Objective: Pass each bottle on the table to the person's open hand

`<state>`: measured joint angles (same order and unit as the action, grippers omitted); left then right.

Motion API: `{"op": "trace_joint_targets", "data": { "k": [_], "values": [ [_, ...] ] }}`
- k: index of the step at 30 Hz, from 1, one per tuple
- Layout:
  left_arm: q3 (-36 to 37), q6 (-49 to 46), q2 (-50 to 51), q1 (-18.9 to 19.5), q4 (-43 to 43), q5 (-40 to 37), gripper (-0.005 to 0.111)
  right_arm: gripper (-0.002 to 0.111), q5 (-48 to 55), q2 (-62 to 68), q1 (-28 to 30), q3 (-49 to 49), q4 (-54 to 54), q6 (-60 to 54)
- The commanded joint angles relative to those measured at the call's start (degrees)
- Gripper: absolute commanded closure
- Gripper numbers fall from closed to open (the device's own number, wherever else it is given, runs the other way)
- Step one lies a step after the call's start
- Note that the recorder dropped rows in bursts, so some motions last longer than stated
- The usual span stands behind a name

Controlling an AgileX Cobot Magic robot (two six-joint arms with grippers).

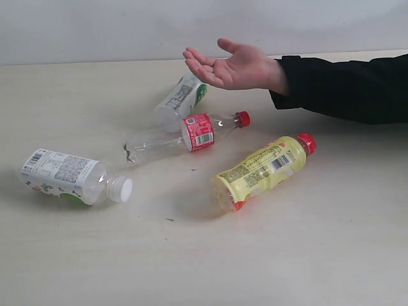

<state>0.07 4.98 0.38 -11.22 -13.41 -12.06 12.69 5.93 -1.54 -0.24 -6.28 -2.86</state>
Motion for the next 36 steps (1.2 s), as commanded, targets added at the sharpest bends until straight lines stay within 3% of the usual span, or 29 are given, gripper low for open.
{"op": "trace_joint_targets", "data": {
  "k": [1, 5, 14, 16, 19, 25, 30, 36],
  "values": [
    [-0.07, 13.28, -0.38, -0.23, 13.87, 8.16, 0.106, 0.108, -0.54, 0.13, 0.24, 0.24, 0.32, -0.07],
    [-0.07, 22.02, -0.38, -0.23, 15.07, 16.34, 0.106, 0.108, -0.54, 0.13, 0.24, 0.24, 0.32, -0.07],
    [-0.07, 27.35, -0.38, -0.23, 14.58, 34.60, 0.106, 0.108, -0.42, 0.13, 0.24, 0.24, 0.32, -0.07],
    [-0.58, 27.35, -0.38, -0.23, 13.05, 35.71, 0.106, 0.108, -0.42, 0.13, 0.24, 0.24, 0.32, -0.07],
    [-6.58, 30.83, 1.29, -0.23, 3.60, 31.28, 0.106, 0.108, -0.42, 0.13, 0.24, 0.24, 0.32, -0.07],
    [-17.26, 51.92, 16.93, -0.23, -27.19, 25.98, 0.106, 0.108, -0.42, 0.13, 0.24, 0.24, 0.32, -0.07],
    [-22.06, 69.49, 34.46, -0.23, -50.02, 27.97, 0.106, 0.108, -0.42, 0.13, 0.24, 0.24, 0.32, -0.07],
    [-27.13, 72.32, 54.32, -0.23, -65.07, 33.82, 0.106, 0.108, -0.42, 0.13, 0.24, 0.24, 0.32, -0.07]
  ]
}}
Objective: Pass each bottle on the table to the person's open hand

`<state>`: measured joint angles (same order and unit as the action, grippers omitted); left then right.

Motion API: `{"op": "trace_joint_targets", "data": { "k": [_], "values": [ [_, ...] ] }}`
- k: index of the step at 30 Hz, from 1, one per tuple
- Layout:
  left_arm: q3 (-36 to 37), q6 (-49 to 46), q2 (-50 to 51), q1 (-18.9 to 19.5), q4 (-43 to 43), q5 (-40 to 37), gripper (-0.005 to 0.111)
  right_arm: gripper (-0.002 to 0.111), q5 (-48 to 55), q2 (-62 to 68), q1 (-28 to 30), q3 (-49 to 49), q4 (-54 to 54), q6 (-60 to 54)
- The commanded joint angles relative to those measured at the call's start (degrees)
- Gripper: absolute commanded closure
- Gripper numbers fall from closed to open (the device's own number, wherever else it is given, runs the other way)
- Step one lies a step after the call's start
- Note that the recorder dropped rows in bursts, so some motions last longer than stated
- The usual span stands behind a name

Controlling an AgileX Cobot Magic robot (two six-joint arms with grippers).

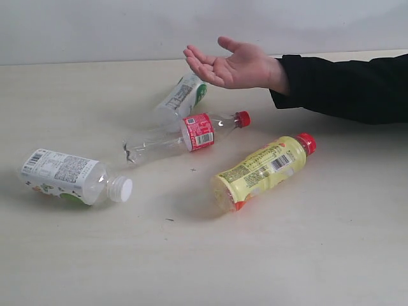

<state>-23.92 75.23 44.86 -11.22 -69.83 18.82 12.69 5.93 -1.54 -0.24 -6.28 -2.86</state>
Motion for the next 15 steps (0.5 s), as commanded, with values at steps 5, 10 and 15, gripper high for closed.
{"op": "trace_joint_targets", "data": {
  "k": [5, 10, 15],
  "values": [
    [-8.91, 1.50, 19.13, -0.23, -17.02, 2.12, 0.107, 0.108, -0.42, 0.13, 0.24, 0.24, 0.32, -0.07],
    [-15.52, 1.67, 25.90, -0.35, -27.85, 0.59, 0.107, 0.108, -0.42, 0.13, 0.24, 0.24, 0.32, -0.07],
    [-16.71, -10.31, 27.93, -3.14, -30.12, -16.86, 0.107, 0.108, -0.42, 0.13, 0.24, 0.24, 0.32, -0.07]
  ]
}}
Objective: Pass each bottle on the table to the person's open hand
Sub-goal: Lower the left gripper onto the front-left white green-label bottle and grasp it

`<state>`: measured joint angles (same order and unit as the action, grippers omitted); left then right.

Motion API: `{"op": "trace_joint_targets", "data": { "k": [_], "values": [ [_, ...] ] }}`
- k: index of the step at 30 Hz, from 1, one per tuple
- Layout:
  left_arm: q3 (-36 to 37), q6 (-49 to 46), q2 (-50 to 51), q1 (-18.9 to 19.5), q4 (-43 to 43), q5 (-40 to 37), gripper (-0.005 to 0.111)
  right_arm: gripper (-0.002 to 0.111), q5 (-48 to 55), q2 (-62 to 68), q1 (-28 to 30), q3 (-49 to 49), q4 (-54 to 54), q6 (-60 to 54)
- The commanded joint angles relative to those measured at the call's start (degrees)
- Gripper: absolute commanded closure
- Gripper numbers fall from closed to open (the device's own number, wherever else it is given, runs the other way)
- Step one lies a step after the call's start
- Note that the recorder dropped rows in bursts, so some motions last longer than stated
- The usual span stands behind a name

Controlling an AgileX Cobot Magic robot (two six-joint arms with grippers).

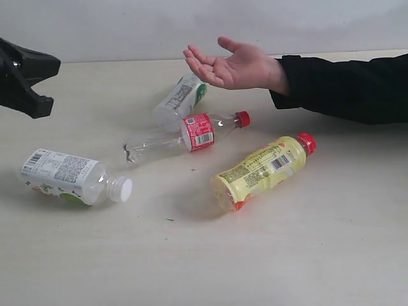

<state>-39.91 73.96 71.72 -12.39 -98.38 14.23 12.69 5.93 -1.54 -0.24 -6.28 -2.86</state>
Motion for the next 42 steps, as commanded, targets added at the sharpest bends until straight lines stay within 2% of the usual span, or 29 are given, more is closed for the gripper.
{"op": "trace_joint_targets", "data": {
  "k": [1, 5, 7, 9, 11, 13, 17, 20, 21, 23, 24, 25, 27, 29, 31, 33, 36, 37, 38, 42],
  "values": [
    [-0.72, -11.32, 1.35, -2.42, -1.56, -14.80, 0.107, 0.108, -0.42, 0.13, 0.24, 0.24, 0.32, -0.07],
    [-0.72, -20.89, 2.91, -4.85, -1.56, -23.71, 0.107, 0.108, -0.42, 0.13, 0.24, 0.24, 0.32, -0.07],
    [-0.72, -26.95, 4.21, -6.92, 0.89, -32.05, 0.107, 0.108, -0.42, 0.13, 0.24, 0.24, 0.32, -0.07],
    [-0.72, -38.76, 6.01, -8.77, 6.73, -42.17, 0.107, 0.108, -0.42, 0.13, 0.24, 0.24, 0.32, -0.07],
    [-1.09, -52.30, 8.18, -10.53, 15.86, -50.00, 0.107, 0.108, -0.42, 0.13, 0.24, 0.24, 0.32, -0.07],
    [-2.27, -63.95, 10.48, -11.79, 27.16, -54.71, 0.107, 0.108, -0.42, 0.13, 0.24, 0.24, 0.32, -0.07],
    [-6.83, -87.54, 12.54, -12.87, 50.23, -57.01, 0.107, 0.108, -0.42, 0.13, 0.24, 0.24, 0.32, -0.07],
    [-13.26, -99.69, 12.55, -12.87, 67.05, -58.82, 0.107, 0.108, -0.42, 0.13, 0.24, 0.24, 0.32, -0.07],
    [-16.32, -106.31, 12.66, -12.87, 75.12, -60.82, 0.107, 0.108, -0.42, 0.13, 0.24, 0.24, 0.32, -0.07],
    [-20.85, -118.60, 13.07, -12.87, 87.35, -67.97, 0.107, 0.108, -0.42, 0.13, 0.24, 0.24, 0.32, -0.07],
    [-23.08, -125.97, 13.76, -12.87, 91.96, -73.53, 0.107, 0.108, -0.42, 0.13, 0.24, 0.24, 0.32, -0.07],
    [-25.07, -128.91, 14.49, -12.87, 94.44, -76.46, 0.107, 0.108, -0.42, 0.13, 0.24, 0.24, 0.32, -0.07],
    [-27.86, -131.41, 16.43, -12.87, 93.75, -80.55, 0.107, 0.108, -0.42, 0.13, 0.24, 0.24, 0.32, -0.07],
    [-28.75, -133.14, 17.93, -12.87, 91.21, -80.82, 0.105, 0.108, -0.58, 0.13, 0.24, 0.24, 0.32, -0.07],
    [-28.75, -135.43, 19.74, -12.87, 89.16, -79.94, 0.094, 0.108, -0.64, 0.13, 0.24, 0.24, 0.32, -0.07],
    [-28.75, -136.70, 21.77, -12.87, 89.05, -79.08, 0.073, 0.108, -0.54, 0.13, 0.24, 0.24, 0.32, -0.07],
    [-28.75, -136.71, 24.41, -12.87, 89.05, -75.49, 0.035, 0.108, -0.54, 0.13, 0.24, 0.24, 0.32, -0.07],
    [-28.75, -136.71, 25.01, -12.87, 89.26, -74.60, 0.029, 0.108, -0.54, 0.13, 0.24, 0.24, 0.32, -0.07],
    [-28.75, -136.71, 25.75, -12.87, 89.56, -73.64, 0.025, 0.108, -0.54, 0.13, 0.24, 0.24, 0.32, -0.07],
    [-28.75, -137.90, 28.54, -12.87, 89.56, -71.38, 0.024, 0.108, -0.54, 0.13, 0.24, 0.24, 0.32, -0.07]
  ]
}}
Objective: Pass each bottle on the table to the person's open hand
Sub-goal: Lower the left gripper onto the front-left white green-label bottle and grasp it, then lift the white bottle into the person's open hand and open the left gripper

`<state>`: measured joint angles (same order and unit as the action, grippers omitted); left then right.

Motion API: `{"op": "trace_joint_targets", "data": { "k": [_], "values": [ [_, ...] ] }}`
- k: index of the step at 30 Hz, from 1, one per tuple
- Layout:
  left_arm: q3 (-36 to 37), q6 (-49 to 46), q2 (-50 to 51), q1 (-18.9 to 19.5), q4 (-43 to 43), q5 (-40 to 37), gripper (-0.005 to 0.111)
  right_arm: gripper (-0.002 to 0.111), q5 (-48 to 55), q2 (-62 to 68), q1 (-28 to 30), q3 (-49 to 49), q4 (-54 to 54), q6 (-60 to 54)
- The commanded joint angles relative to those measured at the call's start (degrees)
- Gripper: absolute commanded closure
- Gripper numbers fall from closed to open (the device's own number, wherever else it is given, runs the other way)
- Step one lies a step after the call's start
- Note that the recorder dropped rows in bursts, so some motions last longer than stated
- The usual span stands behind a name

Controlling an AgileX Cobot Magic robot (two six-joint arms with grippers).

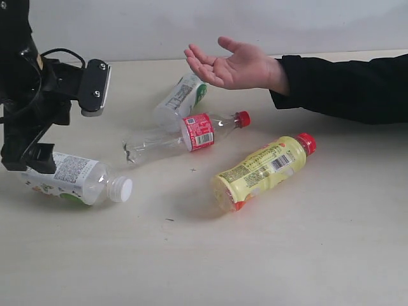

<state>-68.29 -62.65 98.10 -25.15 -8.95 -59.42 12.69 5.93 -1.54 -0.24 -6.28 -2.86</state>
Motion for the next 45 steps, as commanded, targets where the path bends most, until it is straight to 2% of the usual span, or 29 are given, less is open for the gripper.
{"op": "trace_joint_targets", "data": {
  "k": [1, 8, 14, 21, 32, 34, 35, 36, 37, 39, 42, 45],
  "values": [
    [-0.37, -1.42, 2.72, -0.11, 0.12, 2.28, 0.024, 0.108, -0.54, 0.13, 0.24, 0.24, 0.32, -0.07],
    [0.06, -2.94, 5.59, -0.11, -0.01, 2.85, 0.024, 0.108, -0.54, 0.13, 0.24, 0.24, 0.32, -0.07],
    [2.77, -3.08, 5.73, -0.11, -0.27, 6.32, 0.020, 0.108, -0.54, 0.13, 0.24, 0.24, 0.32, -0.07],
    [6.76, -3.08, 6.36, 0.01, -1.34, 14.93, 0.019, 0.108, -0.54, 0.13, 0.24, 0.24, 0.32, -0.07],
    [6.99, -2.67, 11.65, 0.01, -1.23, 15.62, 0.022, 0.108, -0.54, 0.13, 0.24, 0.24, 0.32, -0.07],
    [6.99, -2.67, 11.78, 0.01, -1.23, 15.47, 0.035, 0.108, -0.54, 0.13, 0.24, 0.24, 0.32, -0.07],
    [6.99, -2.67, 11.78, 0.01, -1.23, 14.70, 0.052, 0.108, -0.54, 0.13, 0.24, 0.24, 0.32, -0.07],
    [6.99, -2.67, 11.78, 0.01, -1.34, 14.47, 0.061, 0.108, -0.54, 0.13, 0.24, 0.24, 0.32, -0.07],
    [6.99, -2.67, 11.53, 0.01, -1.34, 13.31, 0.084, 0.108, -0.54, 0.13, 0.24, 0.24, 0.32, -0.07],
    [6.45, -2.67, 10.66, 0.01, -1.78, 10.75, 0.106, 0.108, -0.54, 0.13, 0.24, 0.24, 0.32, -0.07],
    [5.02, -0.58, 7.67, -0.11, -1.78, 4.00, 0.107, 0.108, -0.54, 0.13, 0.24, 0.24, 0.32, -0.07],
    [3.18, 5.41, 3.07, -0.11, -0.07, -2.26, 0.107, 0.108, -0.38, 0.13, 0.24, 0.24, 0.32, -0.07]
  ]
}}
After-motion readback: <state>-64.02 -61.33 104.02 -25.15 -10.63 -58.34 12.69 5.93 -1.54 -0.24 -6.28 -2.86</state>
